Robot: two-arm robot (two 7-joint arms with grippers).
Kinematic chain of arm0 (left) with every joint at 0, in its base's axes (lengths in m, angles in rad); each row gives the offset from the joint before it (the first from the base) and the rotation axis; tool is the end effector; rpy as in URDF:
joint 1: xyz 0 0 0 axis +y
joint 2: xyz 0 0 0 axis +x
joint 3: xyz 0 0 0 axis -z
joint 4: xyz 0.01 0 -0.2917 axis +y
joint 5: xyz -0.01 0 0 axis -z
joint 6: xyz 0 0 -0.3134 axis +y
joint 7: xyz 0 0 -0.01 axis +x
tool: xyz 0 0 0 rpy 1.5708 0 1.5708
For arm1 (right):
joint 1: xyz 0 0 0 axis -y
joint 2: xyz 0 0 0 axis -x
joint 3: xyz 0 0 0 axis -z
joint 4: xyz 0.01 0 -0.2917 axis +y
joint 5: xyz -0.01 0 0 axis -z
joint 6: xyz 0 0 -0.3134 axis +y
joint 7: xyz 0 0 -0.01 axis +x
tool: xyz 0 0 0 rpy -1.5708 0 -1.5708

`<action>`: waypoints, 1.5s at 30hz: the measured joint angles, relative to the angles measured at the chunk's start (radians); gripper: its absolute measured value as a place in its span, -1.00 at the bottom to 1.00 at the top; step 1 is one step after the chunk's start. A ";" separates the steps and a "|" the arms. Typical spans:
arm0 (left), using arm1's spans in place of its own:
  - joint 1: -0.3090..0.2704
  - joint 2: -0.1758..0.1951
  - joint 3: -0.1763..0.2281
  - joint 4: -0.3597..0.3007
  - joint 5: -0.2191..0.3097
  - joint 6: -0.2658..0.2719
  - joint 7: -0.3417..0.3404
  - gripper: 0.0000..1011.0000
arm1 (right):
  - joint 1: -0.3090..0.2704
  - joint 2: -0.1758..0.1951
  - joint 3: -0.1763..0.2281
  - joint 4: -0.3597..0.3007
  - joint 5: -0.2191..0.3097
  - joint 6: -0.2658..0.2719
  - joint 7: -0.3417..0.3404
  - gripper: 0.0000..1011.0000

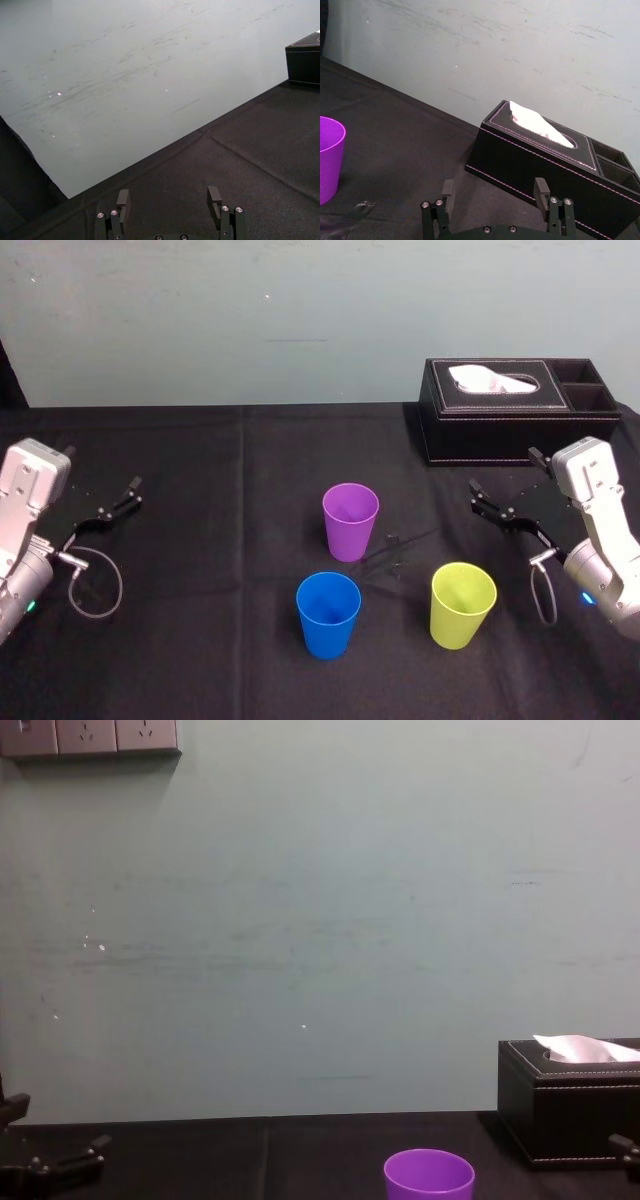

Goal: Stack the three plastic cups sequentially using one hand.

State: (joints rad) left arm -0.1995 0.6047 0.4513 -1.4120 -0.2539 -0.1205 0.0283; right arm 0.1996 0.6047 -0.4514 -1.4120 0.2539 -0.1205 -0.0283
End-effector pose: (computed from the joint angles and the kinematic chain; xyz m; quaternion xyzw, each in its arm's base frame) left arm 0.3627 0.0825 -0.3045 0.1415 -0.1325 0.5800 0.7912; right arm 0.3627 -0.0824 -0.3045 -0.1415 -0.1325 -0.5799 0.7913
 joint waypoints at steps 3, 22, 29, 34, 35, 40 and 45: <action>0.000 0.000 0.000 0.000 0.000 0.000 0.000 1.00 | 0.000 0.000 0.000 0.000 0.000 0.000 0.000 0.98; 0.000 0.000 0.000 0.000 0.000 0.000 0.000 1.00 | 0.000 0.000 0.000 0.000 0.000 0.000 0.000 0.98; 0.000 0.000 0.000 0.000 0.000 0.000 0.000 1.00 | 0.000 0.000 0.000 0.000 0.000 0.000 0.000 0.98; 0.000 0.000 0.000 0.000 0.000 0.000 0.000 1.00 | 0.000 0.000 0.000 0.000 0.000 0.000 0.000 0.98; 0.000 0.000 0.000 0.000 0.000 0.000 0.000 1.00 | 0.000 0.000 0.000 0.000 0.000 0.000 0.000 0.98; 0.000 0.000 0.000 0.000 0.000 0.000 0.000 1.00 | 0.000 0.000 0.000 0.000 0.000 0.000 0.000 0.98; 0.000 0.000 0.000 0.000 0.000 0.000 0.000 1.00 | 0.000 0.000 0.000 0.000 0.000 0.000 0.000 0.98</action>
State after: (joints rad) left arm -0.1995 0.6047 0.4514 -1.4120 -0.2538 -0.1205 0.0283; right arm 0.1996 0.6047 -0.4514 -1.4120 0.2539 -0.1206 -0.0283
